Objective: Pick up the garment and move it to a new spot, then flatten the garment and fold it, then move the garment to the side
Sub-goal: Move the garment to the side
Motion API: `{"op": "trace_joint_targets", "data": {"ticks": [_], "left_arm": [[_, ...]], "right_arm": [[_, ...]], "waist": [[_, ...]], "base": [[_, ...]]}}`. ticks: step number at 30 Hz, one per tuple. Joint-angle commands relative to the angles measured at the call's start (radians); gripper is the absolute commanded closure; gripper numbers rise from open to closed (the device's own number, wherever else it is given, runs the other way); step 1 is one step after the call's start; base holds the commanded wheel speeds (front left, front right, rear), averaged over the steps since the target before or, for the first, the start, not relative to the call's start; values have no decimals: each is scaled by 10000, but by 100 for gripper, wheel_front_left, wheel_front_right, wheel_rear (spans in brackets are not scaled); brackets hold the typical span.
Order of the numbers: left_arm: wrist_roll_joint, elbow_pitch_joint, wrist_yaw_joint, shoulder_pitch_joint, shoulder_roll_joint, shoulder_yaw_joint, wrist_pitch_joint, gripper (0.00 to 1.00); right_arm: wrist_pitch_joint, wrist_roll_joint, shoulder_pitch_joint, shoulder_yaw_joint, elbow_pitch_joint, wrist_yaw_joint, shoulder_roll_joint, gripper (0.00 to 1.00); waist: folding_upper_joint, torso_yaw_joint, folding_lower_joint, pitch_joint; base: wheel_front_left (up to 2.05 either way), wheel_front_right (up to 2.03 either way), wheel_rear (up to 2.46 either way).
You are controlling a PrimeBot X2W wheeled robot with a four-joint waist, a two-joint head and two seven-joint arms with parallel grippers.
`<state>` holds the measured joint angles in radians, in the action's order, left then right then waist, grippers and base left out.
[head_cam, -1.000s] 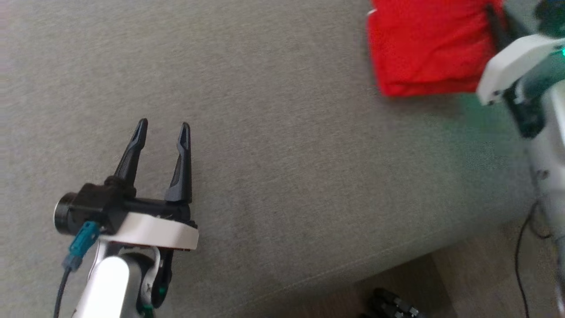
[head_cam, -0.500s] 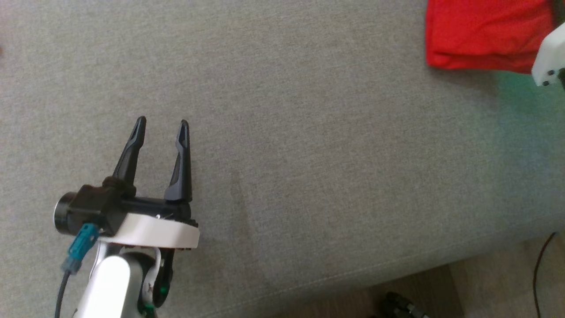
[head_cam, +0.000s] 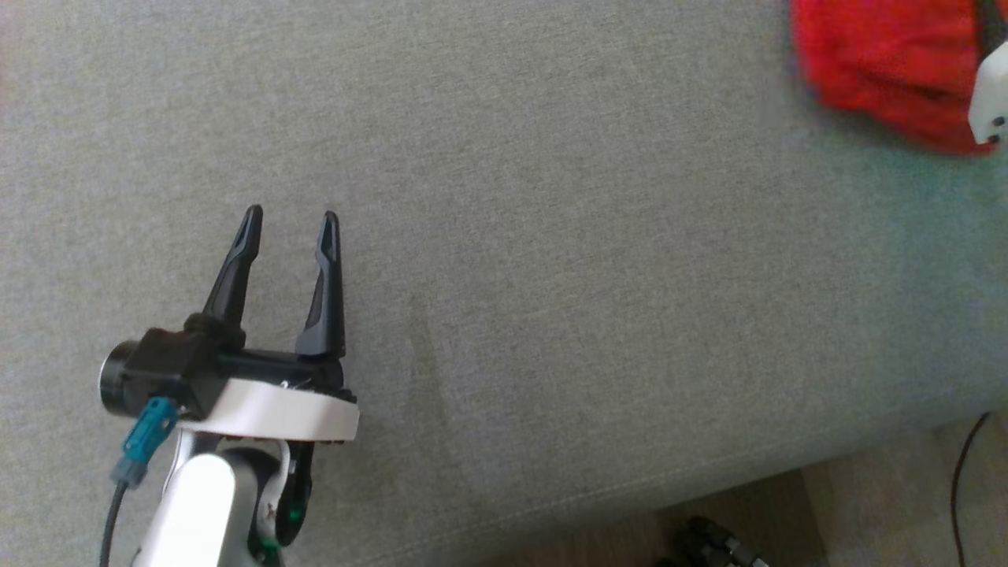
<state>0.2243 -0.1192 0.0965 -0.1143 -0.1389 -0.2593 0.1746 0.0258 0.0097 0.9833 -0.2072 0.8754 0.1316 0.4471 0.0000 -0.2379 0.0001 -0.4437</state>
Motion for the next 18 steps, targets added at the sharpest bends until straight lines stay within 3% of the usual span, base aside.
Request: {"op": "trace_joint_targets", "data": {"ticks": [1,10,18], "left_arm": [[38,-323,19,-338,-28,213,31,0],[201,-92,33,-444,33,197,185,0],[542,641,170,-603,176,593,564,0]], "right_arm": [[-144,-142,108,59,-274,-9,37,0],[-644,-662,-111,171,-534,-9,-523,0],[-1208,87,-786,299,-1227,-9,-1398,0]], "waist": [[0,9,-1,-6],[0,227,-1,283],[0,845,-1,1244]], "base": [[0,0,0],[0,0,0],[0,0,0]]}}
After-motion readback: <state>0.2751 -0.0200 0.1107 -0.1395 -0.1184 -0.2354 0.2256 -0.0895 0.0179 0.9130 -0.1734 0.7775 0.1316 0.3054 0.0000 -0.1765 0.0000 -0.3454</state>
